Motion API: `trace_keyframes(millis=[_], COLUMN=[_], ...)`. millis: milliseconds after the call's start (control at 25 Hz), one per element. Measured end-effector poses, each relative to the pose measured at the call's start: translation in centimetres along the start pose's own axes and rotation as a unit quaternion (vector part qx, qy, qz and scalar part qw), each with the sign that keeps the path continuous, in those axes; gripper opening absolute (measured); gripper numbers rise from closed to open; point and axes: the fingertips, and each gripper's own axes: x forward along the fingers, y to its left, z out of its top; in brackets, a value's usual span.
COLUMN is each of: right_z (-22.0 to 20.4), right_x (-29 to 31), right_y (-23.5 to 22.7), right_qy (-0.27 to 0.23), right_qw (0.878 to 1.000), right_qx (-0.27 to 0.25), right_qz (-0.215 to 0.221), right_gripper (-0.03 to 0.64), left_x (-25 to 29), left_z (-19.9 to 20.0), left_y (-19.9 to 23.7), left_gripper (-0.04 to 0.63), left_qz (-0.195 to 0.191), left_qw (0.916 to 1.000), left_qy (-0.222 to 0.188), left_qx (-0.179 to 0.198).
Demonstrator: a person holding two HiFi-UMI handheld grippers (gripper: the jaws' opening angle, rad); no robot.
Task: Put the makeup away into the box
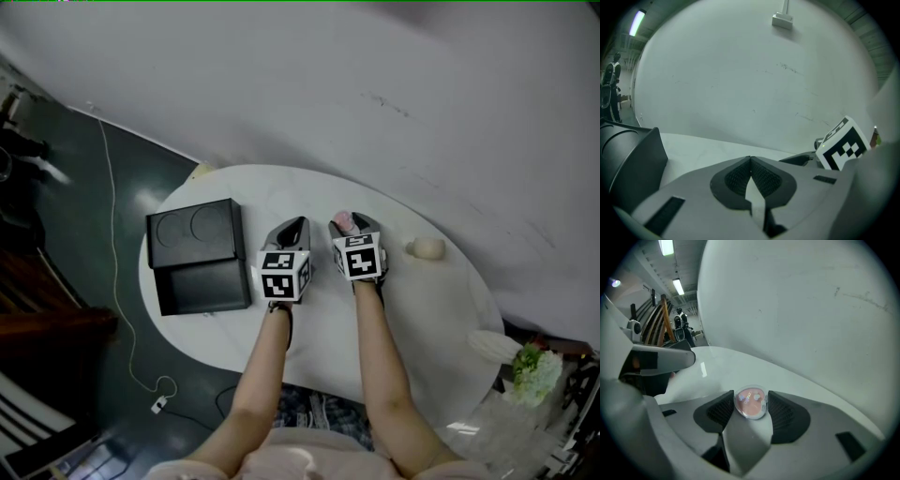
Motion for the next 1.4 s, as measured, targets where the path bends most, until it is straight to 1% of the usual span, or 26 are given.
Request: trace_keyframes(millis=[120, 360, 520, 680, 840, 1000, 1200, 1400], right_z=[-0.1, 2.3, 4.6, 6.8, 9.8, 11.5, 12.5, 11.7], right_x=[-0.1, -1.8, -3.7, -5.8, -6.9, -7.3, -7.6, -7.4], right_y=[0.2, 0.5, 2.0, 4.7, 9.1, 14.8, 22.9, 29.9], right_qy=[0.003, -0.036, -0.056, -0.075, -0.101, -0.116, -0.125, -0.116], right_qw=[1.0, 0.999, 0.998, 0.996, 0.992, 0.985, 0.97, 0.954], right_qx=[-0.005, -0.008, -0.018, -0.034, -0.064, -0.094, -0.139, -0.177], right_qz=[-0.002, -0.007, 0.001, 0.016, 0.05, 0.093, 0.157, 0.213], right_gripper=[0.241, 0.239, 0.239, 0.239, 0.239, 0.239, 0.239, 0.239], left_x=[-0.2, -1.8, -3.9, -7.2, -11.1, -15.3, -20.8, -24.9], left_z=[0.0, 1.1, 2.7, 4.5, 5.8, 5.6, 4.1, 1.7], left_y=[0.1, 0.6, 1.4, 2.6, 5.6, 9.1, 13.8, 17.8], left_gripper=[0.026, 0.026, 0.026, 0.026, 0.026, 0.026, 0.026, 0.026], left_qz=[0.001, 0.009, 0.023, 0.043, 0.081, 0.122, 0.182, 0.229], left_qw=[1.0, 0.9999, 0.9993, 0.9978, 0.9939, 0.9884, 0.9771, 0.9653], left_qy=[-0.001, -0.013, -0.029, -0.051, -0.074, -0.087, -0.098, -0.099], left_qx=[-0.001, -0.003, -0.003, -0.005, -0.011, -0.023, -0.048, -0.076])
